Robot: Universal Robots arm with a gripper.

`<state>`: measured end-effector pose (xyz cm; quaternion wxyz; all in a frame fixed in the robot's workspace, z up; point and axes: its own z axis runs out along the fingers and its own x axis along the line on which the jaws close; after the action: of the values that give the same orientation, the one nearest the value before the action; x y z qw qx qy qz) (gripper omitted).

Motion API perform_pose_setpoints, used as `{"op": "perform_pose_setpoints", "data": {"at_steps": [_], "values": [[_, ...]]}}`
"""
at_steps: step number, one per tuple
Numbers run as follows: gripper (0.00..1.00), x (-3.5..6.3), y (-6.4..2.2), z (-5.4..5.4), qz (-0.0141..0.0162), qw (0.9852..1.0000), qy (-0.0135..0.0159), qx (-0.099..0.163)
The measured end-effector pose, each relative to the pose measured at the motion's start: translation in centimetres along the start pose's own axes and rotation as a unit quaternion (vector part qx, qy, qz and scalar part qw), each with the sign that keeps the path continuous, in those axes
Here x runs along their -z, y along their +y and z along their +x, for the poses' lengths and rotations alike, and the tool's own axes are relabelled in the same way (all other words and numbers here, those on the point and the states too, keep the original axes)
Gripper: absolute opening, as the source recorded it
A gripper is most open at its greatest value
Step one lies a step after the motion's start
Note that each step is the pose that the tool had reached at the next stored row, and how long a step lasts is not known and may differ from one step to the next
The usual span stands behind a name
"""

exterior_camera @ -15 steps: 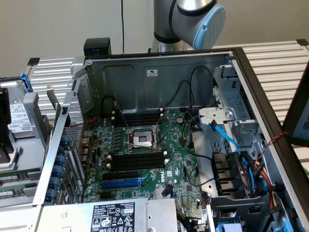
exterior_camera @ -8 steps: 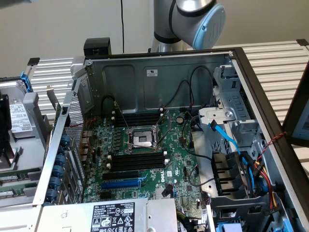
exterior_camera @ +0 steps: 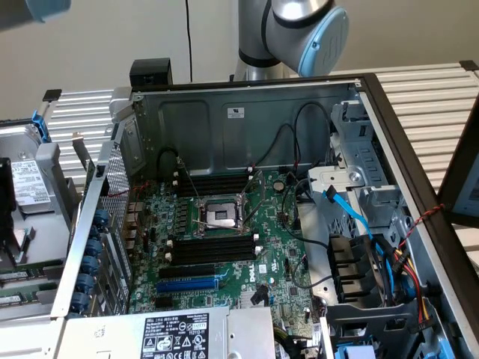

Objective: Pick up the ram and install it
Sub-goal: 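Pick up the ram and move it above insertion slot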

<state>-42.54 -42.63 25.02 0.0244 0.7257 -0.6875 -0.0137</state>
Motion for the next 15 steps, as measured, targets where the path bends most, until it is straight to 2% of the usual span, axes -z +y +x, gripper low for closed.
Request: {"op": "perform_pose_setpoints", "data": {"at_steps": [15], "values": [[0.28, -2.71, -0.45, 0.0, 0.0000, 1.0000, 0.0000, 0.000]]}}
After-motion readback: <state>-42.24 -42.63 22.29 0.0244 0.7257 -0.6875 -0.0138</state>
